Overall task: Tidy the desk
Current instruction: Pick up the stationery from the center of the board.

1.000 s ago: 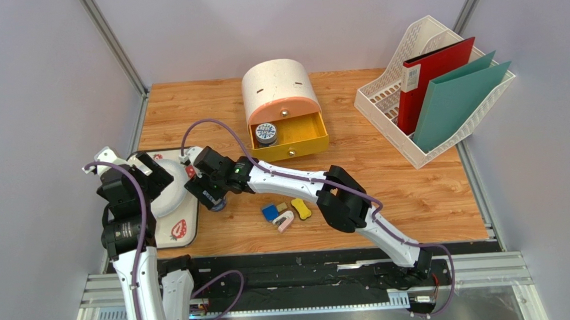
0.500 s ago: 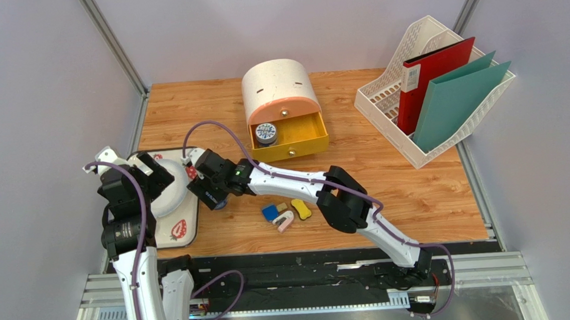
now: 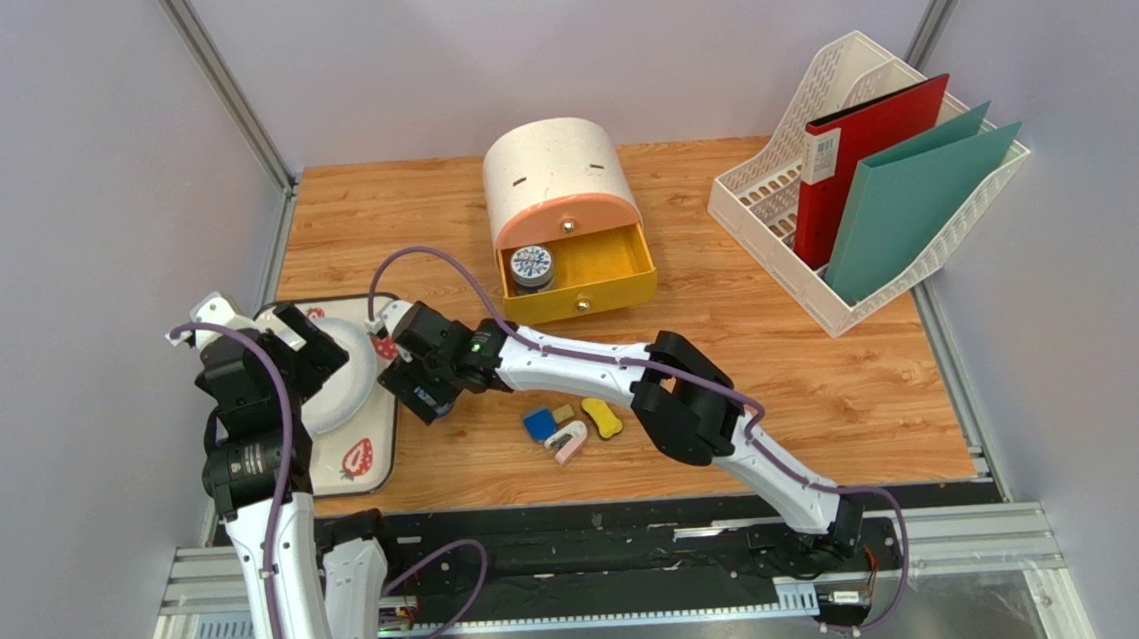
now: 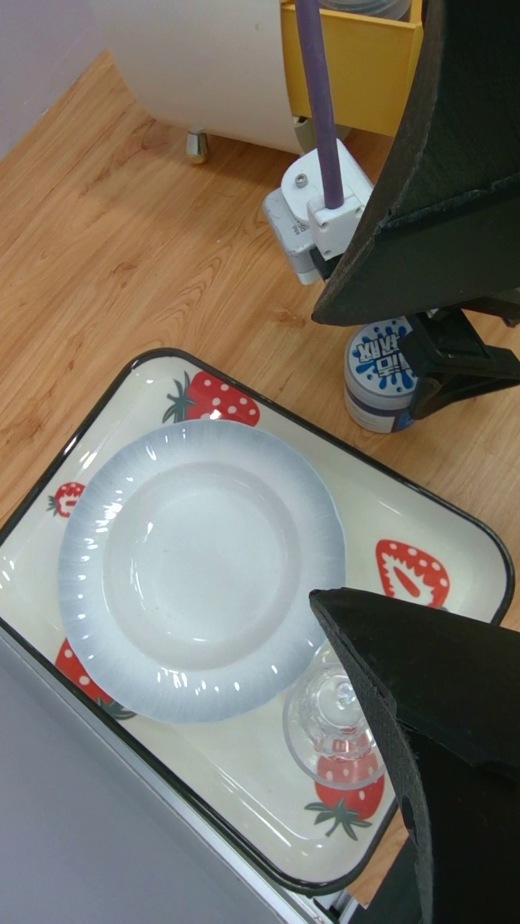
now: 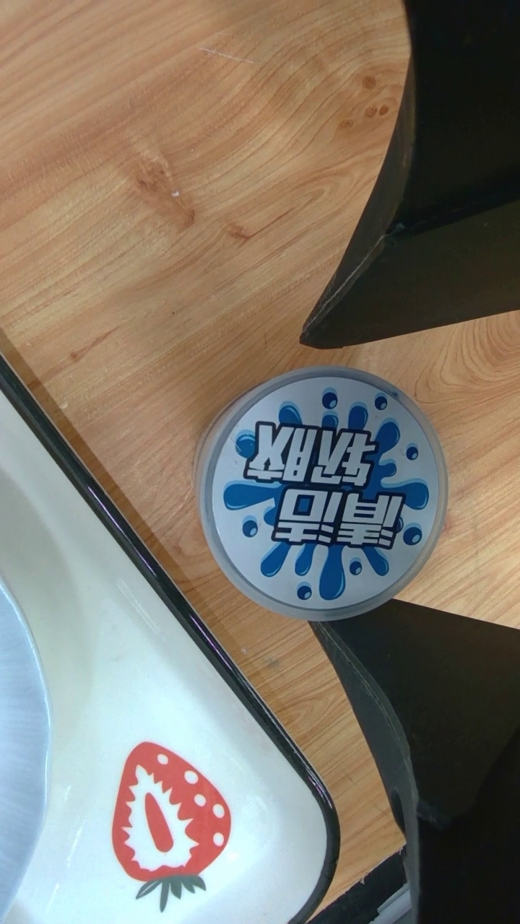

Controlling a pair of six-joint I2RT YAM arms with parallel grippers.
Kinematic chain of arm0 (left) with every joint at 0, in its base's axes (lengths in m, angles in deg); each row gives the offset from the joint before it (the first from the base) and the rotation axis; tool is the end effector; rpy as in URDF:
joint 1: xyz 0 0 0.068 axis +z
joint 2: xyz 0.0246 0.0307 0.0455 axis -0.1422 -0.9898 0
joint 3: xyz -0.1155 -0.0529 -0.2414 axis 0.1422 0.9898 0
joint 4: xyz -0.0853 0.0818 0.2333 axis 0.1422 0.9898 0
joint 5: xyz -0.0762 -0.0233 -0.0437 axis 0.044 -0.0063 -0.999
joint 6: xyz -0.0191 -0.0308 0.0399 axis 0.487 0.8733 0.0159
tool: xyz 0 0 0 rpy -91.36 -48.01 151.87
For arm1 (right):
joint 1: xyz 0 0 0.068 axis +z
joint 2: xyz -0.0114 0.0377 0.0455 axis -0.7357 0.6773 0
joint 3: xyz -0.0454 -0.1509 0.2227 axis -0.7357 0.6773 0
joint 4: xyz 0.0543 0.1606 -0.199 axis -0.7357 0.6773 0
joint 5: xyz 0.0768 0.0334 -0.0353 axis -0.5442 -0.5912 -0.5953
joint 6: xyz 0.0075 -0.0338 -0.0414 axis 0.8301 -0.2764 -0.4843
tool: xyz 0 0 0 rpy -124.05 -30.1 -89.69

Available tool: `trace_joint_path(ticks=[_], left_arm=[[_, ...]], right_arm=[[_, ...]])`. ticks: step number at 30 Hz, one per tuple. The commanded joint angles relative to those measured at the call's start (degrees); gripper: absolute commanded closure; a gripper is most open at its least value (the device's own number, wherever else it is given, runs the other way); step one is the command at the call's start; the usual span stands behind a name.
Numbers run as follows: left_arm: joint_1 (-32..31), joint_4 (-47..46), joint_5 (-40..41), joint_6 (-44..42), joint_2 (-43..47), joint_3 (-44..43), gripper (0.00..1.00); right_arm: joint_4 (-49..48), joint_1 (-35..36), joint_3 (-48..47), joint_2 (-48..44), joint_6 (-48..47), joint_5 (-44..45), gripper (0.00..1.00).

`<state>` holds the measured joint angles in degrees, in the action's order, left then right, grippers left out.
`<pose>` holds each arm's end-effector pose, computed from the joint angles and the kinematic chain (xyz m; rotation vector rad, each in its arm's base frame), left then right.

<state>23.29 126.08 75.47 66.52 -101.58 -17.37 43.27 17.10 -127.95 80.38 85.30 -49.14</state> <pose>0.1187 0.0363 0.3348 -0.8006 1.8890 -0.0123 0.2343 0.4853 0.1877 -1.1597 2.1988 0.4768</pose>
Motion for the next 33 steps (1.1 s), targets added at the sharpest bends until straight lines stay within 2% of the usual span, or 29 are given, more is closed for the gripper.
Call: trace_joint_path(ticks=[1, 12, 21, 24, 26, 28, 29, 33], left_arm=[[0.6, -1.7, -0.3, 0.1, 0.4, -0.8, 0.01], [0.6, -1.7, -0.3, 0.1, 0.4, -0.9, 0.01], [0.5, -1.8, -0.5, 0.0, 0.3, -0.8, 0.01], [0.6, -1.9, -0.6, 0.0, 0.4, -0.8, 0.01], [0.6, -1.9, -0.7, 0.0, 0.4, -0.8, 0.01], [0.5, -1.9, -0.7, 0.0, 0.4, -0.8, 0.01], [0.5, -1.8, -0.7, 0.0, 0.4, -0.7, 0.01], [0.5, -2.1, -0.8, -0.1, 0.3, -0.7, 0.01]], right_arm=[[0.1, 0.0, -4.6, -1.5, -1.7, 1.0, 0.14], [-1.2, 0.0, -4.5, -1.0, -0.7, -1.5, 0.16], [-1.2, 0.0, -3.6, -1.0, -0.1, -1.5, 0.23], [-0.5, 0.0, -3.9, -0.7, -0.3, -1.0, 0.32], [0.2, 0.1, -3.7, -0.8, -0.3, -1.0, 0.46], [0.4, 0.0, -2.9, -1.1, -0.3, -0.5, 0.52], [0.6, 0.0, -2.6, -1.4, -0.3, -0.1, 0.6], [0.4, 0.0, 0.4, -4.5, -0.2, -0.4, 0.71]])
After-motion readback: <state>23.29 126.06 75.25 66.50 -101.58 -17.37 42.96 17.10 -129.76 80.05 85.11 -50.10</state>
